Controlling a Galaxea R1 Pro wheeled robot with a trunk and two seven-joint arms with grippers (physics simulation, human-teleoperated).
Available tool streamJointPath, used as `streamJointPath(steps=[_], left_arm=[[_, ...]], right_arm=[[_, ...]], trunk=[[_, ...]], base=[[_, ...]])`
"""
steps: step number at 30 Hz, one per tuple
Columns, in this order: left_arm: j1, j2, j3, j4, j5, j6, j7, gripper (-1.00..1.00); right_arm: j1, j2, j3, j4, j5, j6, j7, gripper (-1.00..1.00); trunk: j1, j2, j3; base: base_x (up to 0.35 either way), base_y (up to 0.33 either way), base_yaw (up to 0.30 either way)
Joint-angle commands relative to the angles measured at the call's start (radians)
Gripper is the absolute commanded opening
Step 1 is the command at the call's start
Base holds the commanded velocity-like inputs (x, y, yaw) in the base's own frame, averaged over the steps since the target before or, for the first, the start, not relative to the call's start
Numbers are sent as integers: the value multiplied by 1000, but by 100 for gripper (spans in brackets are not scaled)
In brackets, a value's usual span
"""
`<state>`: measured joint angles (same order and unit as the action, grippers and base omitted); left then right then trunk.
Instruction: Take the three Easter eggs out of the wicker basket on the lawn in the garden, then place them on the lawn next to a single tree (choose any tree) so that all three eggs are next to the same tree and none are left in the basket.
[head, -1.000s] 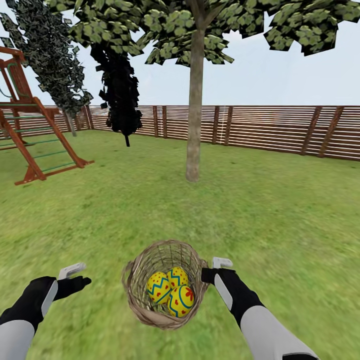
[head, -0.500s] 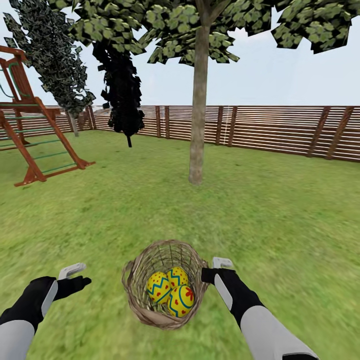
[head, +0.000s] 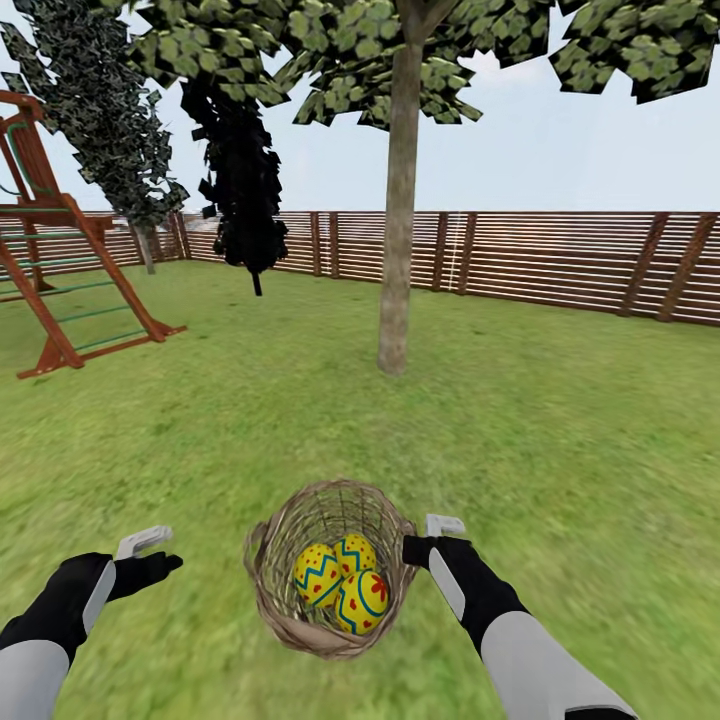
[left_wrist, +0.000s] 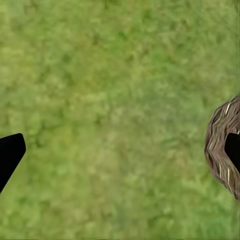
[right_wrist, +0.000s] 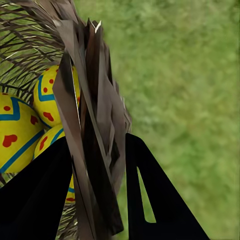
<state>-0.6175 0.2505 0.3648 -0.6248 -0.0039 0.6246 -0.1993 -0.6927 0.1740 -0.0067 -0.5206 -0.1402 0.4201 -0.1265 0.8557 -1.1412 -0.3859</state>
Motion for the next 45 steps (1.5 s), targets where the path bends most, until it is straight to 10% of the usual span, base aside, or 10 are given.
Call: streamJointPath(steps=[1, 45], left_arm=[[-1, 0, 4, -1, -1, 6, -5, 100], [-1, 0, 3, -1, -1, 4, -6, 100]], right_arm=[[-1, 1, -1, -2, -15, 3, -7, -100], [-1, 1, -1, -2, -15, 2, -7, -100]], trunk=[[1, -1, -1], [1, -1, 3]], base=[[313, 0, 0], [313, 0, 30]])
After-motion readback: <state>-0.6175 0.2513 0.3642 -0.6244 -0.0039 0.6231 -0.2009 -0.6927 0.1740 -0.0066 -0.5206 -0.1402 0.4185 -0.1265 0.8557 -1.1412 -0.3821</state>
